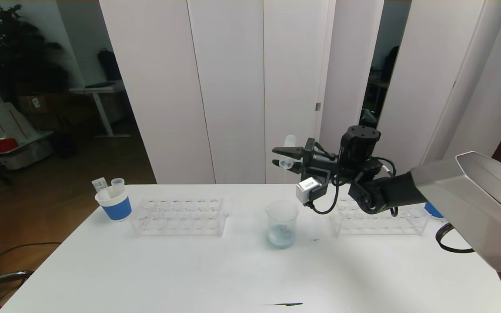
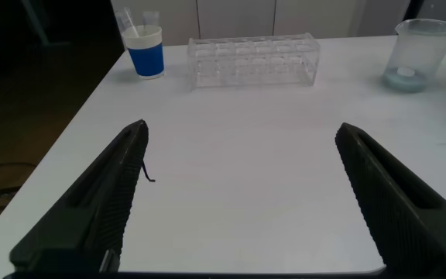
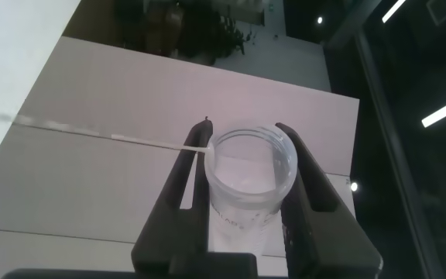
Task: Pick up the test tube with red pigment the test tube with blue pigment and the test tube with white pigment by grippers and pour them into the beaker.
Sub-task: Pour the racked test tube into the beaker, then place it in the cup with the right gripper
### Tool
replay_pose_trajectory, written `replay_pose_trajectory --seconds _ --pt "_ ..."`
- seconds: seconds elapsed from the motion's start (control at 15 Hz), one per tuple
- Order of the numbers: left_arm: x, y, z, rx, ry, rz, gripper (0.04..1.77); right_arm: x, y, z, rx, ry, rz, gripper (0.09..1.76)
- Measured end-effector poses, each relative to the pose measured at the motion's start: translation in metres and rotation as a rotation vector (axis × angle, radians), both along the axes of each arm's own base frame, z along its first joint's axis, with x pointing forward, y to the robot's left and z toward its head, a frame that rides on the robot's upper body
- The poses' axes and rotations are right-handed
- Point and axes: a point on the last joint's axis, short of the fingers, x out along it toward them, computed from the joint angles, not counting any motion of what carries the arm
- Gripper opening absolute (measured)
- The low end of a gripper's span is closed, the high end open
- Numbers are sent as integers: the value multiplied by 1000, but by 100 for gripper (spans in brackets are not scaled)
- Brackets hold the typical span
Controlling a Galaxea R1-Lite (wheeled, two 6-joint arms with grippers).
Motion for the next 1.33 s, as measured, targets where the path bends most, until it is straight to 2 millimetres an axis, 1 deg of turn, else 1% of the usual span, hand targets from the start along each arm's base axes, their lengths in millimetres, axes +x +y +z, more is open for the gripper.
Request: replay_pose_trajectory --seconds 0.27,0.4,0.6,0.8,1.07,1.2,1.33 --pt "0 0 0 0 0 0 173 0 1 0 7 8 -16 59" --pt "0 0 0 0 0 0 173 -1 2 4 20 25 -19 59" --pt "0 0 0 0 0 0 173 -8 5 24 62 38 -59 59" --pt "0 0 0 0 0 0 173 -18 4 57 146 62 -182 59" --pt "0 0 0 0 1 0 173 -35 -3 101 407 229 -355 59" --pt "0 0 0 0 0 0 173 -43 -10 114 572 348 -444 59" --pt "0 0 0 0 1 0 173 -50 -21 123 776 491 -523 59"
